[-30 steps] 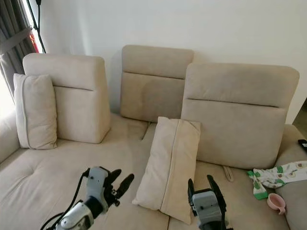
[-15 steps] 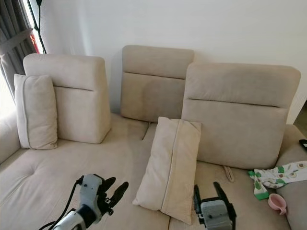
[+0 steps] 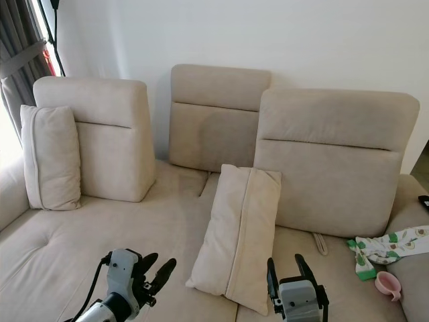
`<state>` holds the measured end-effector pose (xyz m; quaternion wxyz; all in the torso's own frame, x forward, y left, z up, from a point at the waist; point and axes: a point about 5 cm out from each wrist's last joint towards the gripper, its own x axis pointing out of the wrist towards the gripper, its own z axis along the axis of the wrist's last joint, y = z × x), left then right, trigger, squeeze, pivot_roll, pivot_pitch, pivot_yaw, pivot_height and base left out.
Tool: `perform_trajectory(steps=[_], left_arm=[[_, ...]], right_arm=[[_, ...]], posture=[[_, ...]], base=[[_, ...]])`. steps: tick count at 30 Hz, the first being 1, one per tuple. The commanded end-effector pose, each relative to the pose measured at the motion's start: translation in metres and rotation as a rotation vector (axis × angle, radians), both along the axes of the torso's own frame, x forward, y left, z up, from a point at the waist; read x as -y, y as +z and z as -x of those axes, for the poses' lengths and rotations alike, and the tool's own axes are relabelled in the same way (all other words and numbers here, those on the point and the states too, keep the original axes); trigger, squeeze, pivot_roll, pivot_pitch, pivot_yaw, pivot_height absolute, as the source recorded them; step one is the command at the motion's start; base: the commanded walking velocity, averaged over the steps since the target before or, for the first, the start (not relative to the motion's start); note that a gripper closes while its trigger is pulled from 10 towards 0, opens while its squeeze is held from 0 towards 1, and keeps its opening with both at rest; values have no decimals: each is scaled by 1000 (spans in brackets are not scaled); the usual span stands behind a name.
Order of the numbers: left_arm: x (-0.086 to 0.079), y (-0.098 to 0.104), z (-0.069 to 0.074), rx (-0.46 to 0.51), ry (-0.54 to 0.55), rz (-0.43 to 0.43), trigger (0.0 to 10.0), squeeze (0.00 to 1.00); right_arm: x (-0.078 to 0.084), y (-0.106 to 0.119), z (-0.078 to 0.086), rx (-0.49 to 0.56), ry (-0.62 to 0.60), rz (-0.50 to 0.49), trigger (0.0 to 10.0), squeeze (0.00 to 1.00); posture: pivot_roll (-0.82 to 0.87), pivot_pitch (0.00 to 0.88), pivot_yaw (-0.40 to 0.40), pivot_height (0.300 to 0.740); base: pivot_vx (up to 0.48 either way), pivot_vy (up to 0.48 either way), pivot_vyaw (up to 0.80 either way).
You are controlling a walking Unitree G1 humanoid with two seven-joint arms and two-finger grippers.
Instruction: Move the pillow to the sofa from floor
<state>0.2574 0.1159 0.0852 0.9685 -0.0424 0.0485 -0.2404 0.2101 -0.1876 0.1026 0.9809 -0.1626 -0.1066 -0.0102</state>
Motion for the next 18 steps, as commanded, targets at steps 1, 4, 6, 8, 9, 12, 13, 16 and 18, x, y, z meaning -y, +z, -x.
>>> perform_trajectory(steps=[1,4,6,8,9,12,13,16,18], left_arm=[[-2,-5,1,-30,7,-9,10000,0],[-2,-4,-1,-31,8,-7,10000,0],[-1,-4,-1,-34,5,-2,10000,0],[0,-3,0,-42,4,10,10000,0],[0,-3,0,-42,4,10,10000,0],[1,-3,0,-44,2,12,10000,0],[1,-3,0,-44,-1,11,10000,0],[1,-3,1,-45,-3,9,10000,0],[1,-3,1,-47,-5,7,10000,0]], right_arm=[[-2,-2,-1,-8,13,-15,10000,0],[-3,-2,-1,-8,19,-16,10000,0],[-4,-2,-1,-8,23,-15,10000,0],[-3,-3,-1,-10,24,-14,10000,0],[-3,-3,-1,-10,24,-14,10000,0],[-2,-3,-2,-11,24,-13,10000,0],[-2,-3,-2,-11,23,-12,10000,0],[-4,-3,-2,-11,26,-14,10000,0],[-5,-4,-2,-11,29,-16,10000,0]], posture=[[-1,0,22,740],[-1,0,23,740],[-1,0,27,740],[-2,0,29,740],[-2,0,29,740],[-2,0,29,740],[-1,0,30,740],[2,0,31,740],[6,0,31,740]], base=[[0,0,0],[0,0,0],[0,0,0],[0,0,0],[0,0,0],[0,0,0],[0,0,0],[0,0,0],[0,0,0]])
